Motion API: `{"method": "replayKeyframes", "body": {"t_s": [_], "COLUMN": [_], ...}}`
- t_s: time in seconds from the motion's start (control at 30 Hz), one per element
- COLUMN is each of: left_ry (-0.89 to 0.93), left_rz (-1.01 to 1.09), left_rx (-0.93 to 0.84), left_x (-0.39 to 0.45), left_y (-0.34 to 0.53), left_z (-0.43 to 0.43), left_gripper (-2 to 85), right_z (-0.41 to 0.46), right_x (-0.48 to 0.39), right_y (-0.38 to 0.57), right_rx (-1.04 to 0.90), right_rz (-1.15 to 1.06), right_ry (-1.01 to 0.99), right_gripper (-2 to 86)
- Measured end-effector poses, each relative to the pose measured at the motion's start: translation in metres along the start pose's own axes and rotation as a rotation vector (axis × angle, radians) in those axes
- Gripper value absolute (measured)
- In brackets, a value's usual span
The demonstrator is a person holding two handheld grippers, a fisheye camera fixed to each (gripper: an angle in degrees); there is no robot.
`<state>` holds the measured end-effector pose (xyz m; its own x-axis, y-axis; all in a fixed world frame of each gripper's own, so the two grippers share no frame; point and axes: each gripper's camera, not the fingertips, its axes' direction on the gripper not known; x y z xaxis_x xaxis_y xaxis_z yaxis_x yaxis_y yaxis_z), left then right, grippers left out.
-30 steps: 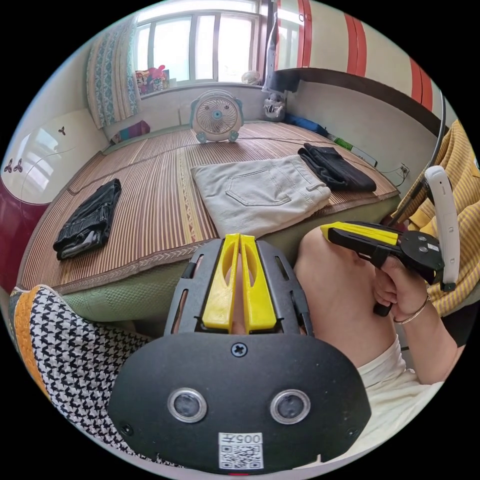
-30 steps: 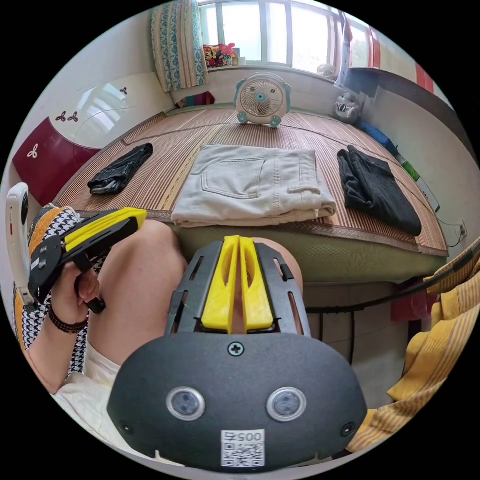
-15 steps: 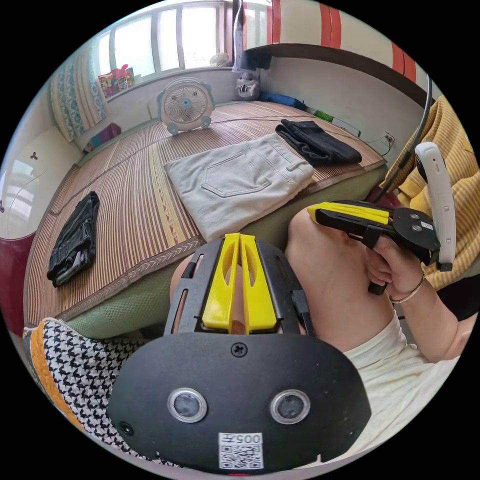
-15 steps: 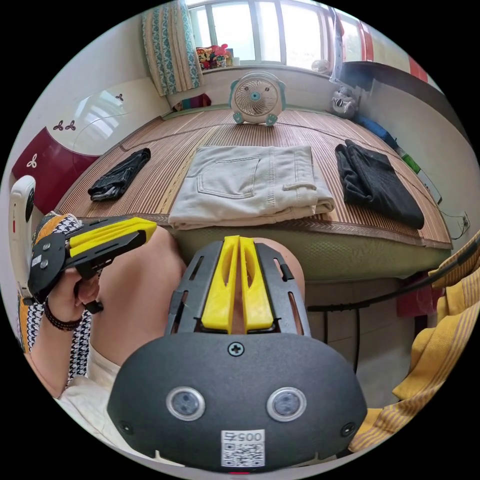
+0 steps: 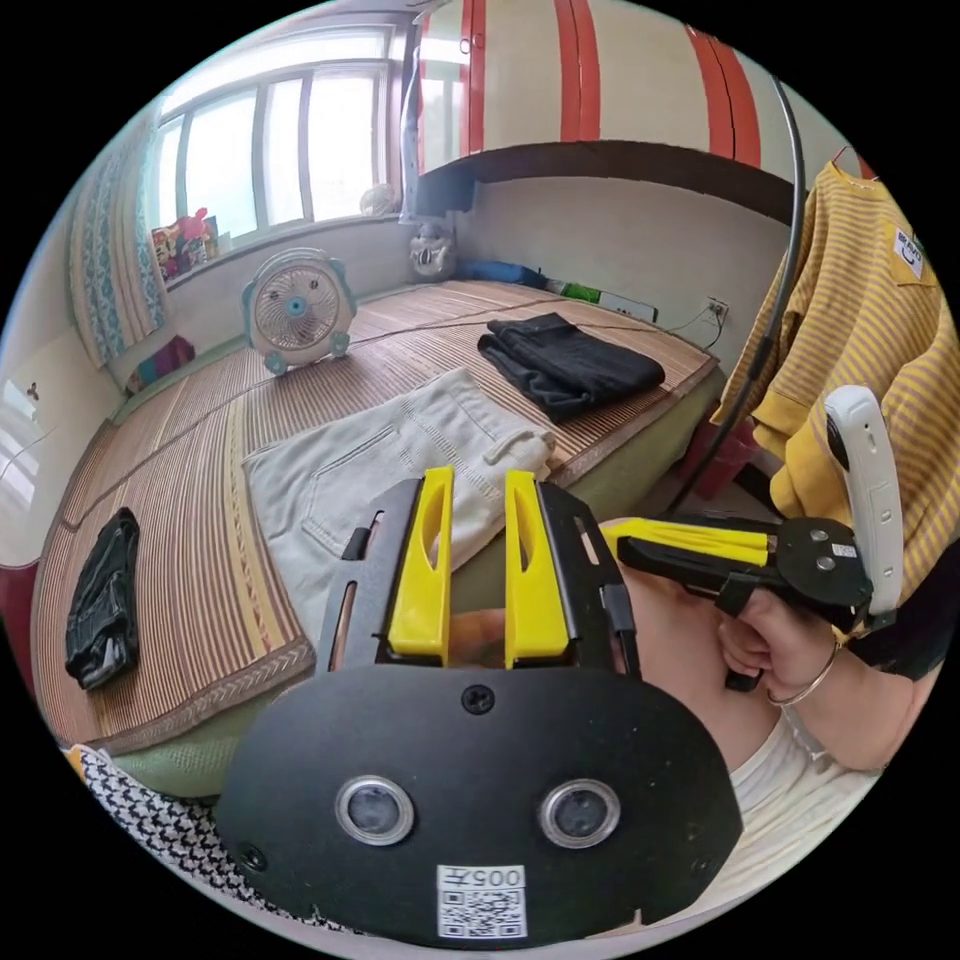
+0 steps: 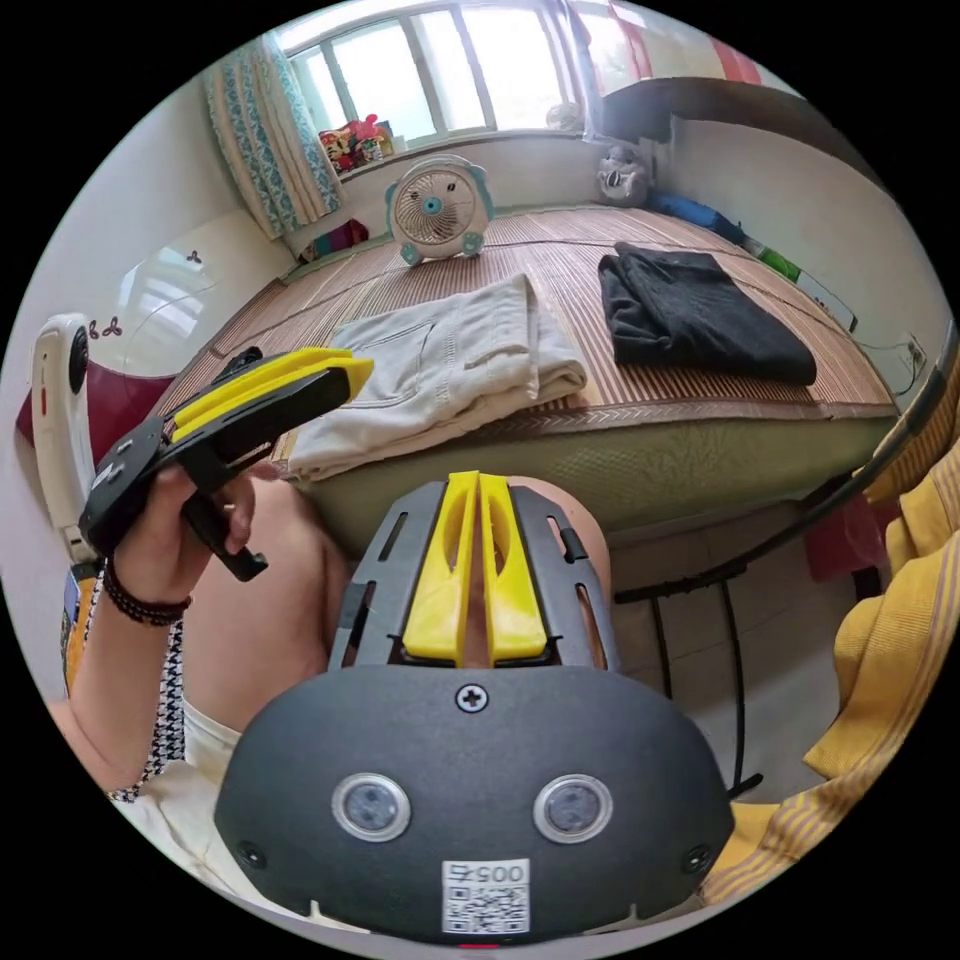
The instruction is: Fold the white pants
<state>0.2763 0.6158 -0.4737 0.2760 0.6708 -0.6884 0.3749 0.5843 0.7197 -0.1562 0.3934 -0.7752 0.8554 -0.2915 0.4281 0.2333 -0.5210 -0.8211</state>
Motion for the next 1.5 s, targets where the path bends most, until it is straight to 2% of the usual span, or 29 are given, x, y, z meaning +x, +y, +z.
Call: {"method": "replayKeyframes", "body": {"t_s": [0.27, 1.07, 1.23, 1.5], "left_ry": [0.023, -0.140, -0.224, -0.123], "left_rz": [0.087, 0.176, 0.172, 0.065], "left_rx": [-0.095, -0.154, -0.133, -0.124], "left_x": [0.043, 0.090, 0.086, 0.046], "left_y": [-0.029, -0.045, -0.035, -0.023], "left_z": [0.060, 0.140, 0.143, 0.131], "left_gripper": [15.1, 17.3, 14.1, 13.1], "right_z": [-0.010, -0.014, -0.012, -0.009], "right_x": [0.045, 0.090, 0.093, 0.091], "right_y": [0.003, -0.005, -0.008, -0.011], "right_rx": [0.013, 0.014, 0.013, 0.013], "right_rz": [0.062, 0.097, 0.101, 0.094], "right_ry": [-0.061, -0.131, -0.151, -0.124], "right_gripper": [-0.9, -0.9, -0.9, -0.9]}}
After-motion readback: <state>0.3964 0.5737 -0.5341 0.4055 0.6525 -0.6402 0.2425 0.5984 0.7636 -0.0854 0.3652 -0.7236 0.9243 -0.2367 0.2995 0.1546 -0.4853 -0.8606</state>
